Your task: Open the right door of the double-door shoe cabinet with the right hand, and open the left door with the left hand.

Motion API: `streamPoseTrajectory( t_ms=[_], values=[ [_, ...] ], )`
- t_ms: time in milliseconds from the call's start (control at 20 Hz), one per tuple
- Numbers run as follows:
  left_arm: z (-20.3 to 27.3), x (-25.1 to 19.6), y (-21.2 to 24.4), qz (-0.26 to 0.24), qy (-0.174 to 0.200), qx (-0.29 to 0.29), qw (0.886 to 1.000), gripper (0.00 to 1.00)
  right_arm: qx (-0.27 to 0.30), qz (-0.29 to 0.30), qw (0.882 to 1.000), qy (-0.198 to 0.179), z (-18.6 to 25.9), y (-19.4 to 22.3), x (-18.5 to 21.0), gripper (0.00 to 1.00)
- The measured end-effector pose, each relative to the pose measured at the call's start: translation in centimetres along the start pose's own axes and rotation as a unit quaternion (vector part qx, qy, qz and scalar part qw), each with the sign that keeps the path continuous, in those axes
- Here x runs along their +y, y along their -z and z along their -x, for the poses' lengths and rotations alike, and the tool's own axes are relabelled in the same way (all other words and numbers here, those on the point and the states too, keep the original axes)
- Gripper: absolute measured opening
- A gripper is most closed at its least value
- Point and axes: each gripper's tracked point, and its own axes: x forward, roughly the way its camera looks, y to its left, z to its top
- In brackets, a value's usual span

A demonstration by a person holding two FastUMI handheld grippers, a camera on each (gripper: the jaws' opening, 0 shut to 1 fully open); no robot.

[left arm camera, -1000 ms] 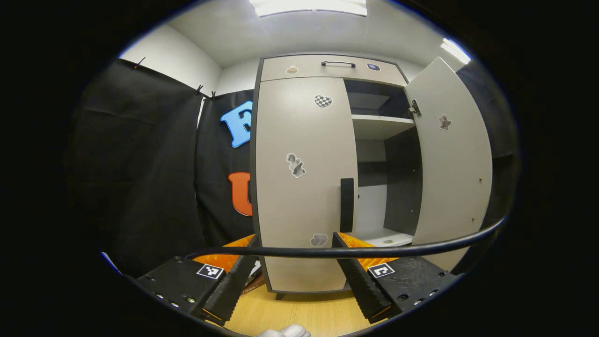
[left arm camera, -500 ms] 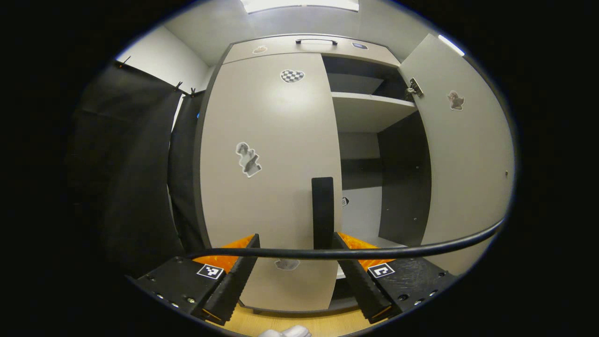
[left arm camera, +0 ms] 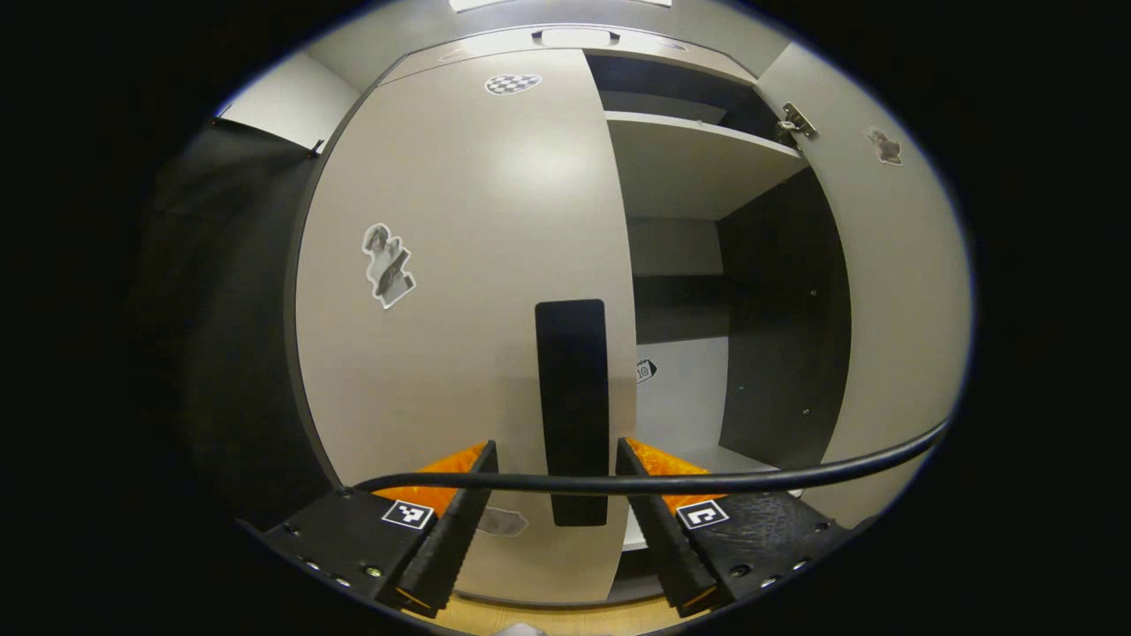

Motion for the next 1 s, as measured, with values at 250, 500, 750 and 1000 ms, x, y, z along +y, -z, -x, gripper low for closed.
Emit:
streamPoseTrajectory(
  t_ms=[250, 500, 750, 1000],
  values=[
    [-0.3, -1.0, 0.1, -0.004, 0.009, 0.009, 1.000, 0.32, 0.004, -0.001, 1.000, -0.007, -0.5, 0.1, 0.0, 1.00],
    [-0.6, -0.8, 0.3, 0.010, 0.012, 0.020, 1.000, 0.29, 0.005, -0.002, 1.000, -0.009, -0.8, 0.3, -0.2, 1.00],
    [0.1, -0.8, 0.1, 0.003, 0.028, 0.011, 1.000, 0.17, 0.006, 0.005, 1.000, -0.026, -1.2, 0.4, 0.4, 1.00],
    [1.9, -0.7, 0.0, 0.012, 0.040, 0.014, 0.999, 0.17, 0.003, 0.010, 0.999, -0.047, -1.8, 0.2, 1.1, 1.00]
  ],
)
